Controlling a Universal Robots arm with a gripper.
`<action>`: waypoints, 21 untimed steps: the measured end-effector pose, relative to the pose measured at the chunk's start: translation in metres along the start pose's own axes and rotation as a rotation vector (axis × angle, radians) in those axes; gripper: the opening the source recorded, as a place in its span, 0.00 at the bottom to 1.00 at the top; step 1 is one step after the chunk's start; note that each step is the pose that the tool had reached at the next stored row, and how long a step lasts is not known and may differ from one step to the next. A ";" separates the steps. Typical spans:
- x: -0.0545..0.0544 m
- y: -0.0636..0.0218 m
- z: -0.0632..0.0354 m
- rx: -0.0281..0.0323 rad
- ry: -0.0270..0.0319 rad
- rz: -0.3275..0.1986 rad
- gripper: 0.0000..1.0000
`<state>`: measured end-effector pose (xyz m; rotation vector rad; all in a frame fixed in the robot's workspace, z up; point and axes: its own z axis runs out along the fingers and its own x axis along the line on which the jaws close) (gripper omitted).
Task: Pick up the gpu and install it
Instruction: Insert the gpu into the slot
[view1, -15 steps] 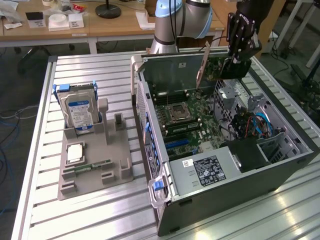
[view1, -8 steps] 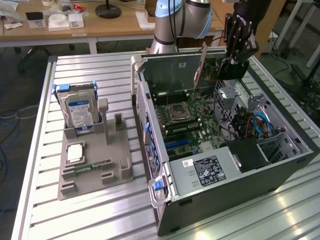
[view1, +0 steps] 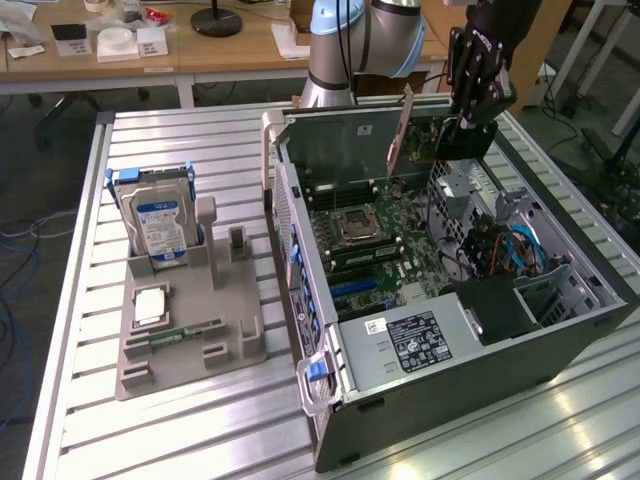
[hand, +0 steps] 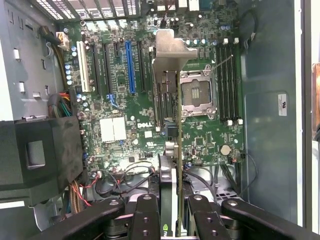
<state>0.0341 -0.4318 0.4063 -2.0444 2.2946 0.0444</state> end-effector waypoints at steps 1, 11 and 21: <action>0.000 0.0004 0.0000 0.0000 0.0001 0.000 0.27; 0.000 0.0078 -0.0001 0.0009 0.0000 0.000 0.27; 0.000 0.0080 0.0046 0.0009 -0.0004 0.000 0.27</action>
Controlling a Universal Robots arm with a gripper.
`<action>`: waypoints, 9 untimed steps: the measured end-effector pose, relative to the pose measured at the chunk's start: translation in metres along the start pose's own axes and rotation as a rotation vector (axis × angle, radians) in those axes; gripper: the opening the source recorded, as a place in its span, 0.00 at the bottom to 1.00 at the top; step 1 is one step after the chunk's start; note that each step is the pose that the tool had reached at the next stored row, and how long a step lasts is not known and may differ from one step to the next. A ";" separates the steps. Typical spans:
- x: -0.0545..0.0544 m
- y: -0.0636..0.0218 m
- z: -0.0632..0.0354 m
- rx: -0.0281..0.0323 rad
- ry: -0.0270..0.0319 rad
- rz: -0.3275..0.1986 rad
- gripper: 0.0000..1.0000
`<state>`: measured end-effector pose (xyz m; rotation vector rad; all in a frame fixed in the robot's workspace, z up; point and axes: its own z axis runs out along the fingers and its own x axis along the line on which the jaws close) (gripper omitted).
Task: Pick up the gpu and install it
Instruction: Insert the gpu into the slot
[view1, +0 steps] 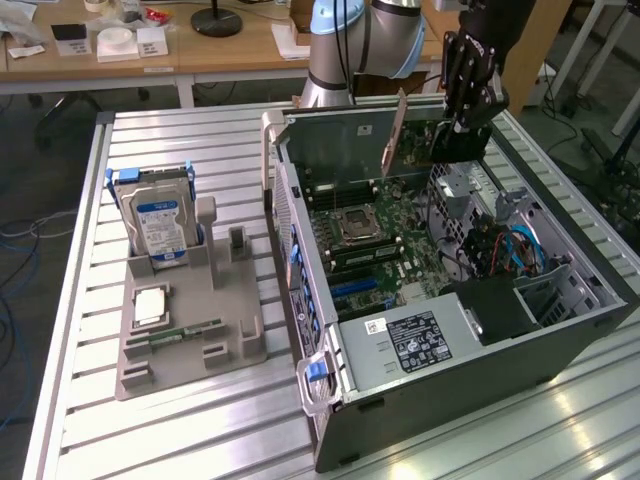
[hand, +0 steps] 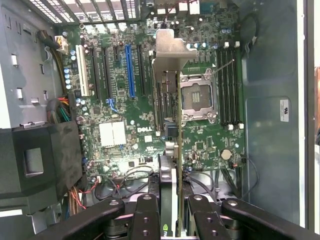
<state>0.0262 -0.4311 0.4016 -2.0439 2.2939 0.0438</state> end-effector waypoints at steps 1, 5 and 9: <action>0.000 0.0000 0.0000 0.0000 -0.0001 0.000 0.27; 0.000 0.0000 0.0001 0.0000 -0.0001 0.000 0.27; 0.000 0.0002 0.0042 0.0000 -0.0011 0.000 0.27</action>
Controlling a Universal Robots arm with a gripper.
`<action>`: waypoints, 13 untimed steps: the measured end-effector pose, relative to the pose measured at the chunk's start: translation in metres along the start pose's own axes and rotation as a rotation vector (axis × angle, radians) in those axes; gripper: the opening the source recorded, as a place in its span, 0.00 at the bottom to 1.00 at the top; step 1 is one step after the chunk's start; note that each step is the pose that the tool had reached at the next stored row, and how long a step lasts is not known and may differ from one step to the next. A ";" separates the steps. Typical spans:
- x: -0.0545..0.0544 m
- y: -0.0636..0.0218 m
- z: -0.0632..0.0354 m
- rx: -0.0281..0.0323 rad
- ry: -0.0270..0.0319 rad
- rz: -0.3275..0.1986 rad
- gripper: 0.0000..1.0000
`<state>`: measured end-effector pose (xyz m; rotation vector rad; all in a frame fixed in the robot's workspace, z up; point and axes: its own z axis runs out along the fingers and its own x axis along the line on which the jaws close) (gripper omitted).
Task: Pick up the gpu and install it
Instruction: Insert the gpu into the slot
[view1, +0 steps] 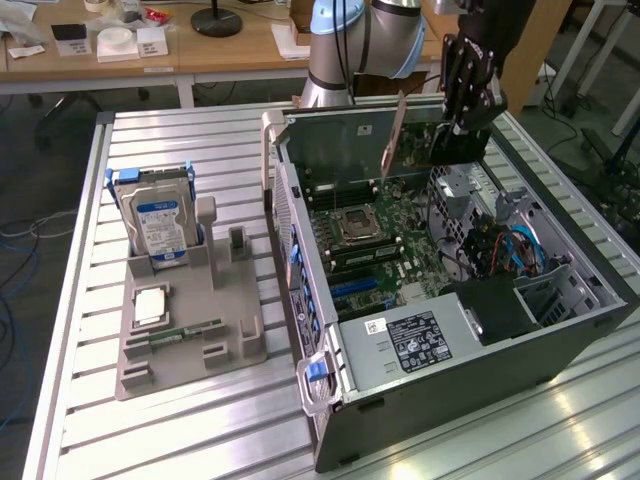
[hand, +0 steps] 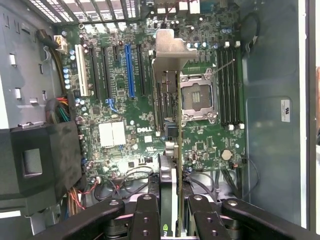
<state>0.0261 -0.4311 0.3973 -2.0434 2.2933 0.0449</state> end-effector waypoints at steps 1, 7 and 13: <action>0.000 0.0001 0.0018 0.0000 -0.0001 0.000 0.27; 0.001 0.0013 0.0109 0.0000 0.0000 0.000 0.27; 0.001 0.0021 0.0139 -0.0001 0.0002 0.000 0.27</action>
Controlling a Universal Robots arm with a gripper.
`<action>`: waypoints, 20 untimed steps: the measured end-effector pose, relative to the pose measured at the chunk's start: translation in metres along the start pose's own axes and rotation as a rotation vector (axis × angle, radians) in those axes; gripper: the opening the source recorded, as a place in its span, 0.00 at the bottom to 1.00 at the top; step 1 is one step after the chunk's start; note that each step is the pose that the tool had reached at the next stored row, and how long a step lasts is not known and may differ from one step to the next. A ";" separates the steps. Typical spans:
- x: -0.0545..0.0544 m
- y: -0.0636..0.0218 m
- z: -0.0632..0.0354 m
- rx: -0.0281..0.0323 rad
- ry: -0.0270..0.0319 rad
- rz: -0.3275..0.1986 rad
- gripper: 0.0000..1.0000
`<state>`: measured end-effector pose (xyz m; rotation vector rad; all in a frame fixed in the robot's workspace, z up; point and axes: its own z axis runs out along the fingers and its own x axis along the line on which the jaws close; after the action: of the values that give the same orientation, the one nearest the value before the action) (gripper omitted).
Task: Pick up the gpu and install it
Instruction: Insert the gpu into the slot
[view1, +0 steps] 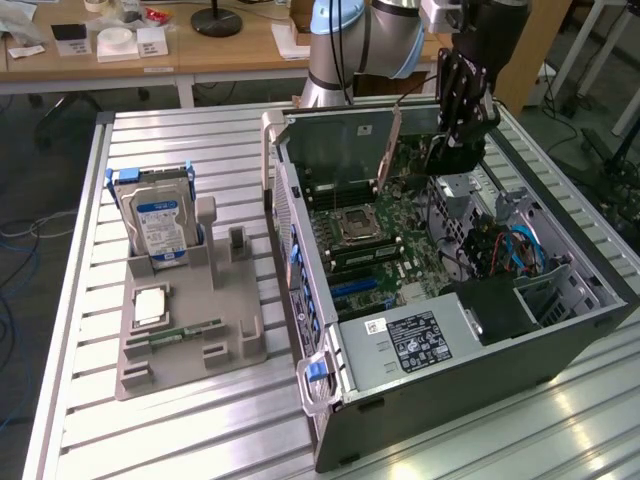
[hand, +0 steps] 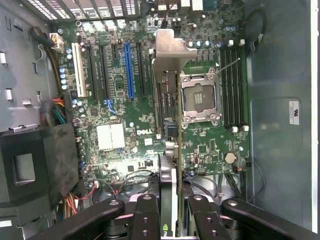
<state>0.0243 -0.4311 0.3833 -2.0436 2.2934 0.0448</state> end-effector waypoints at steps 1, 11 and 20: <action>0.000 0.0000 0.0000 0.0000 -0.0001 0.000 0.27; 0.002 0.0013 0.0006 0.0000 -0.0003 0.000 0.27; 0.004 0.0013 0.0005 0.0000 -0.0002 0.000 0.27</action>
<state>0.0226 -0.4347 0.3826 -2.0433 2.2935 0.0450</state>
